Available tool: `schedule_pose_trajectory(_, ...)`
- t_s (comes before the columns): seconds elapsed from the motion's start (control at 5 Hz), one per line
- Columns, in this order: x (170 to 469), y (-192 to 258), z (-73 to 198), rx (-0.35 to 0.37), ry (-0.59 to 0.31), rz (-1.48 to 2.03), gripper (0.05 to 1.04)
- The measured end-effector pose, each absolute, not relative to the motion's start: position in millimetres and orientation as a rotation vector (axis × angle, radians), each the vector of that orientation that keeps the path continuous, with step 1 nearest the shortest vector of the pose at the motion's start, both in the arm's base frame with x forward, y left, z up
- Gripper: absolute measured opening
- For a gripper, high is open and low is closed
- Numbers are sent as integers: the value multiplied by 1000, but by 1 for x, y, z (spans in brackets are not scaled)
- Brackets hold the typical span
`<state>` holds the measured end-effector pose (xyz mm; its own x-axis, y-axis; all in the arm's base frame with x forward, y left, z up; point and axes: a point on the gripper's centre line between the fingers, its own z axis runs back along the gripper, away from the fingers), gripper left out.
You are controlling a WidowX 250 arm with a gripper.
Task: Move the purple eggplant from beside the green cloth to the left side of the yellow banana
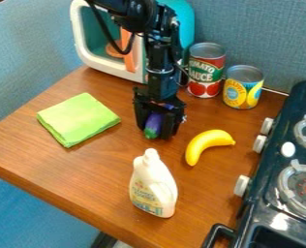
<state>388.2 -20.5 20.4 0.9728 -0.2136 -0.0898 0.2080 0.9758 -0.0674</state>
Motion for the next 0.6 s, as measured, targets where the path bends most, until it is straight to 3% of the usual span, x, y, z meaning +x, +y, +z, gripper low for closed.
schedule_pose_trajectory(0.4,388,-20,24,-62,71,-242,1001)
schedule_pose_trajectory(0.6,382,-13,59,-82,-26,-243,1001)
